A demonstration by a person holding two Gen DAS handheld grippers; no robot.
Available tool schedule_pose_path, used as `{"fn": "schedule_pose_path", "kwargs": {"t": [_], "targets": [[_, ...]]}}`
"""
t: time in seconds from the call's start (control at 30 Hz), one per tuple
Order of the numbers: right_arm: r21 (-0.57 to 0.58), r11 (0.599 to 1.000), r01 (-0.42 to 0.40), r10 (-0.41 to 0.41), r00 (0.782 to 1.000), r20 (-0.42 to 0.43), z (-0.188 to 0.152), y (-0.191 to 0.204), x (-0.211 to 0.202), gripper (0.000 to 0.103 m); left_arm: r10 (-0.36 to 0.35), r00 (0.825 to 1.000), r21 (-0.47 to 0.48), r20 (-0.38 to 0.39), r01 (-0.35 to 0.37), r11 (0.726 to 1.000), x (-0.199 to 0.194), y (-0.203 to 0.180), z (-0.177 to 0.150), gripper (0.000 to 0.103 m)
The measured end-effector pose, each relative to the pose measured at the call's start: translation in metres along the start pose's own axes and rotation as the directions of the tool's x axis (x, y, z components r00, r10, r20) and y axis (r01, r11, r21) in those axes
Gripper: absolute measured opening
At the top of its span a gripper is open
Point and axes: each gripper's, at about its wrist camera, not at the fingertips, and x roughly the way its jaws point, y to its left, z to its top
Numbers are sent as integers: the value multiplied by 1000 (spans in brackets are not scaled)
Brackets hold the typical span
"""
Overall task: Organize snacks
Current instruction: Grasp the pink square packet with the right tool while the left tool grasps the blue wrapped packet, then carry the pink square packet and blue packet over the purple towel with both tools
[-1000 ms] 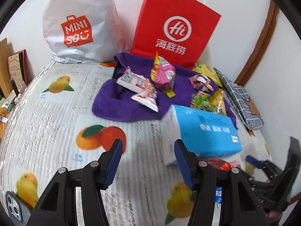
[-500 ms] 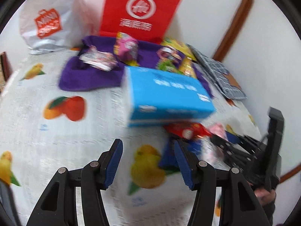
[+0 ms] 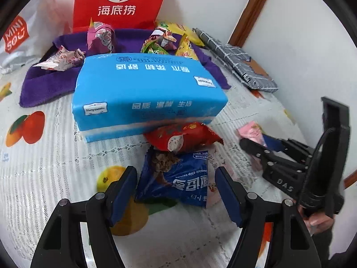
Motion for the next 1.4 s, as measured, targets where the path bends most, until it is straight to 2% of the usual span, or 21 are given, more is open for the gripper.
{"fn": "schedule_pose_path", "kwargs": {"t": [0.03, 0.17, 0.3, 0.4, 0.43, 0.57, 0.7, 1.17, 1.4], "targets": [[2, 1000, -3, 3, 1000, 0, 0, -1, 0, 35, 14, 1000, 11, 7, -14, 1000, 0, -2, 0, 55], [9, 1000, -11, 11, 1000, 1, 0, -2, 0, 35, 19, 1000, 26, 14, -20, 999, -3, 4, 1, 47], [0, 1000, 0, 0, 1000, 0, 0, -1, 1, 35, 87, 996, 13, 33, -87, 996, -15, 25, 1, 47], [-7, 1000, 10, -10, 1000, 0, 0, 1, 0, 35, 202, 978, 4, 48, -203, 979, -19, 39, -1, 54], [-9, 1000, 12, -12, 1000, 0, -1, 1, 0, 35, 220, 974, 0, 48, -220, 975, -19, 43, -1, 55], [-11, 1000, 14, -14, 1000, 0, -1, 2, 0, 35, 229, 971, -17, 71, -228, 973, -19, 50, -4, 52], [-10, 1000, 14, -14, 1000, 0, -1, 2, 0, 36, 295, 952, 31, 83, -299, 954, -19, 42, -9, 49], [-2, 1000, 1, -1, 1000, 1, -1, 1, 1, 37, 296, 952, 29, 74, -299, 954, -17, 41, -8, 55], [15, 1000, -17, 17, 1000, 4, -1, -2, 0, 36, 274, 958, 28, 82, -277, 961, -20, 41, -9, 47]]}}
